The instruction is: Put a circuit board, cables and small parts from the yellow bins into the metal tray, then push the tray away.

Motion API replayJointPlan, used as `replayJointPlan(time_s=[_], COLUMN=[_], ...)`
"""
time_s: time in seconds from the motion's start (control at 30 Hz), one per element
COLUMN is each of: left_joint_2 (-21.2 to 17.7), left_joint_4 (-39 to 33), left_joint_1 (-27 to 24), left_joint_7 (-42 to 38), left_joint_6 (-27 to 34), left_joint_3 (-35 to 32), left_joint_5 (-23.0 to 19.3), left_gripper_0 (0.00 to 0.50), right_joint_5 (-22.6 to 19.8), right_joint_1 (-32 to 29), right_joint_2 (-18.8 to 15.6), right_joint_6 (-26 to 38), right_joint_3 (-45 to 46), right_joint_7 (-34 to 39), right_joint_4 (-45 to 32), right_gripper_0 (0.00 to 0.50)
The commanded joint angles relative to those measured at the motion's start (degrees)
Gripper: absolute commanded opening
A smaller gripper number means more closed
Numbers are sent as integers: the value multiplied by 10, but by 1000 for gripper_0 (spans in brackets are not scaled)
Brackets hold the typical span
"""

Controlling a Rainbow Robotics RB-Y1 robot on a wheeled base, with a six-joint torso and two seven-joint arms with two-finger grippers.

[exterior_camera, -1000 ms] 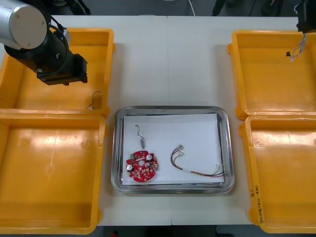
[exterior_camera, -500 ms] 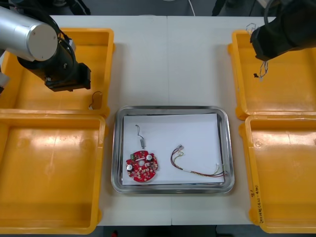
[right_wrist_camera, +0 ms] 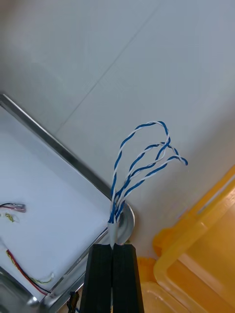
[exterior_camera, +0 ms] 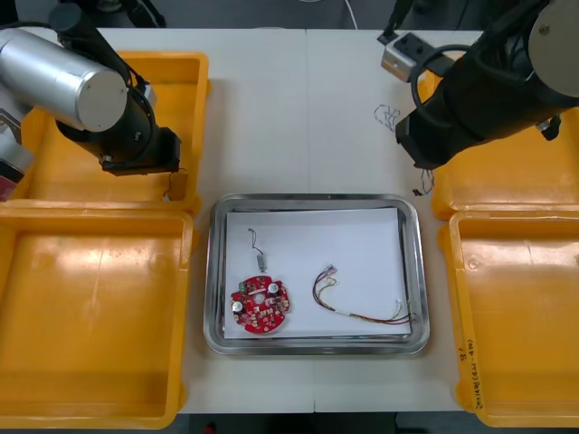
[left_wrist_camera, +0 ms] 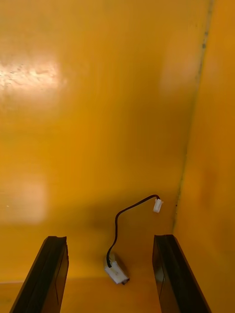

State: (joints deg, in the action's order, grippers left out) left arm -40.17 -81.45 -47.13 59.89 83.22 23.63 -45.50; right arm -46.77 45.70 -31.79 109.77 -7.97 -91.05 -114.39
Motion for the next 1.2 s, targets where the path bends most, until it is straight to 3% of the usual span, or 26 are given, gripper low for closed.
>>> replayJointPlan(time_s=[0.03,0.4,0.73,1.0,1.2], left_joint_2=[-16,-16,-16,-16,-16], left_joint_4=[-5,2,32,38,37], left_joint_1=[-12,-9,-9,-4,8], left_joint_7=[43,39,39,37,36], left_joint_6=[-10,-10,-29,-32,-43], left_joint_3=[19,28,28,28,28], left_joint_5=[4,3,-6,-17,-20], left_gripper_0=[500,500,500,500,500], right_joint_5=[-25,-13,-4,43,81], right_joint_1=[-18,-64,-90,-118,-134], right_joint_2=[7,7,19,50,53], right_joint_6=[2,2,2,-19,-54], right_joint_3=[-25,-101,-110,-125,-154], right_joint_7=[3,-33,-204,-301,-349], right_joint_4=[-28,-94,-94,-94,-94], right_gripper_0=[0,0,0,0,0])
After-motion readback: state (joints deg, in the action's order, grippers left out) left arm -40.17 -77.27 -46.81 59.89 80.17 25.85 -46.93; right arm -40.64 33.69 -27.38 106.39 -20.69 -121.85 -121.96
